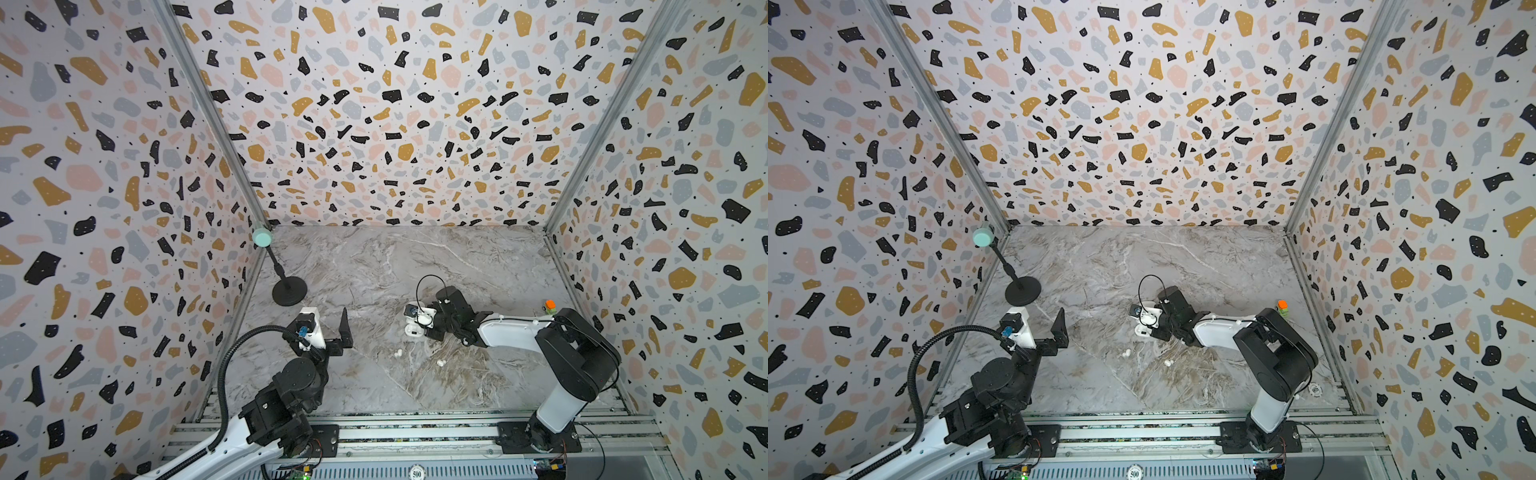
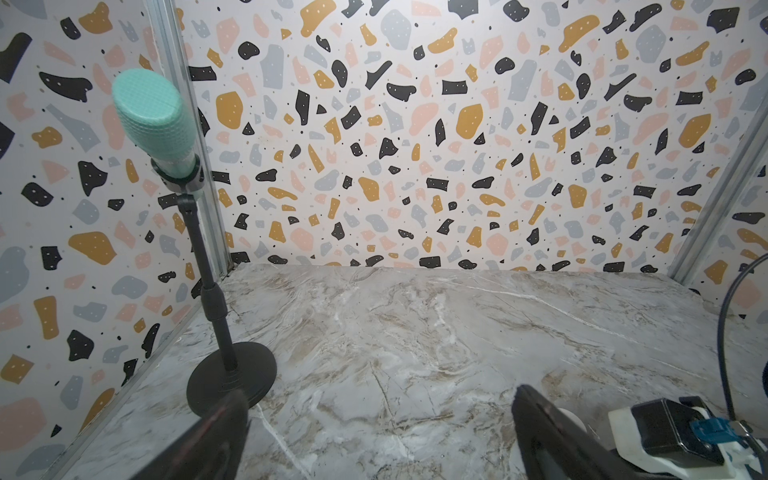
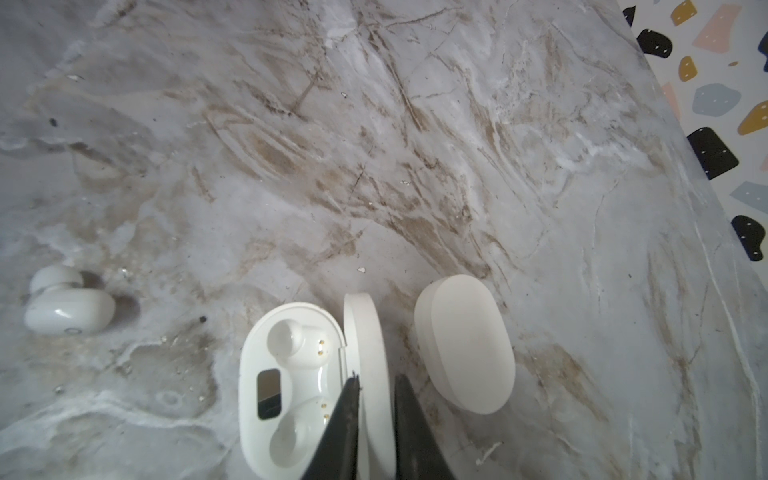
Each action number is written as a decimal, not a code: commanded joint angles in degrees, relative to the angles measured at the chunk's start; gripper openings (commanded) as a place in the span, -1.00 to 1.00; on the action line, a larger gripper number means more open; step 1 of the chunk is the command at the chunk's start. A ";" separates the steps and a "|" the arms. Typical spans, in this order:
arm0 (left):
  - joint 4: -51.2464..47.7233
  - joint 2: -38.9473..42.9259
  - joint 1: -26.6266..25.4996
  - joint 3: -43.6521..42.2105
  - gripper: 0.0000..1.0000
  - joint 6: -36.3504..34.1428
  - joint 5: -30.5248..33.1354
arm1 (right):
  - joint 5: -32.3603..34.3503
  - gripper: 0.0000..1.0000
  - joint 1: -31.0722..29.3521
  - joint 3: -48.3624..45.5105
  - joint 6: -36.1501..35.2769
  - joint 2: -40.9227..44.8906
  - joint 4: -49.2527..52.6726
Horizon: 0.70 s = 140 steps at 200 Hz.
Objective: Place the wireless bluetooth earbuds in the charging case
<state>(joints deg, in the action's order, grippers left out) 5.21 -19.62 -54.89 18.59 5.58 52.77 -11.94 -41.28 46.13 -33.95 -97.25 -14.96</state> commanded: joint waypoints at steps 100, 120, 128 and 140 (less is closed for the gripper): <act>2.70 0.03 0.31 -0.40 0.99 -0.26 0.02 | 1.50 -0.60 -0.48 2.07 0.47 1.09 0.05; 2.78 -0.01 0.31 -0.40 0.99 -0.31 0.03 | 1.65 -0.59 -0.90 2.42 0.21 2.01 0.42; 2.79 -0.01 0.31 -0.41 0.99 -0.30 0.05 | 1.76 -0.58 -1.15 2.79 -0.04 2.17 0.75; 2.79 -0.01 0.31 -0.41 0.99 -0.32 0.04 | 1.96 -0.58 -1.30 3.19 -0.32 2.48 1.14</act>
<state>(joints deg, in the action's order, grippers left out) 5.26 -19.68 -54.89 18.44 5.58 52.80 -10.57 -41.85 46.59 -33.98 -97.21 -14.85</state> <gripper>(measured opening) 0.996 0.206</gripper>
